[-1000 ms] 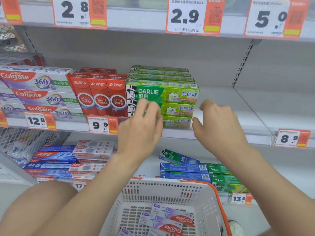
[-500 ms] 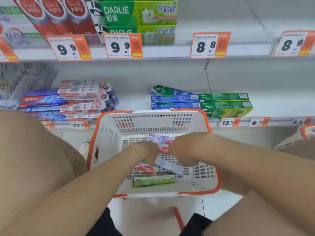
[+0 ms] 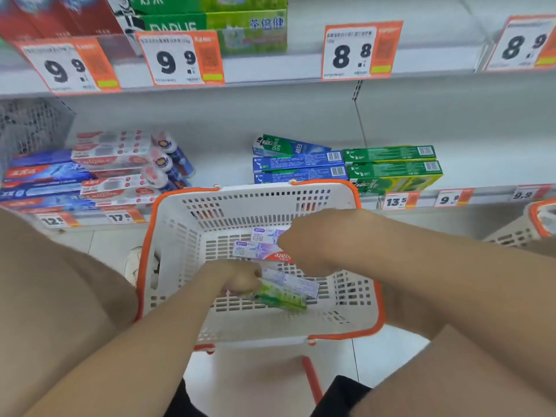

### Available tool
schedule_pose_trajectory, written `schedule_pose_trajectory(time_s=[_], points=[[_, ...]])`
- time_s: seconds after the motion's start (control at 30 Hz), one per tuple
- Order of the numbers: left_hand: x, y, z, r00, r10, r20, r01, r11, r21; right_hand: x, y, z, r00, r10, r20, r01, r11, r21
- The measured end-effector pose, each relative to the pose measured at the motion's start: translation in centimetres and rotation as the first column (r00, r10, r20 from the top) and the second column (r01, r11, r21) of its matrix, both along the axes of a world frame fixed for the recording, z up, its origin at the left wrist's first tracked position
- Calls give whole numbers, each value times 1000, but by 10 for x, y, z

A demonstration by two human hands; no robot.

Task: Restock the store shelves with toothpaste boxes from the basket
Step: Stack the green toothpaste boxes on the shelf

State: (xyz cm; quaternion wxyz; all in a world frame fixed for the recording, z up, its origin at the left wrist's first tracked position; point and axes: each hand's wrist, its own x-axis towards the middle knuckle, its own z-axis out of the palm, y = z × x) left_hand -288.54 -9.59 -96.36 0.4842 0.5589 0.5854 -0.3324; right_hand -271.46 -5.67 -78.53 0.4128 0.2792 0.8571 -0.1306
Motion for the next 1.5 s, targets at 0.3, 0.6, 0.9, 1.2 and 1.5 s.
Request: schedule_pose_trajectory(time_s=[0.3, 0.6, 0.9, 1.2, 1.5], points=[[-10, 70, 136, 845, 400, 354, -507, 811, 292, 25, 44, 55, 987, -96, -128, 115, 982, 148], [-37, 83, 266, 690, 367, 623, -669, 651, 358, 33, 79, 96, 865, -308, -396, 335, 942, 0], [-58, 94, 281, 199, 454, 868, -978, 149, 146, 17, 99, 114, 641, -222, -734, 394, 917, 67], [-75, 85, 298, 189, 25, 982, -982, -29, 189, 4, 100, 133, 248, -136, -959, 650, 757, 60], [-82, 101, 329, 788, -30, 615, -496, -623, 605, -10, 110, 149, -382, 47, -923, 627, 746, -222]])
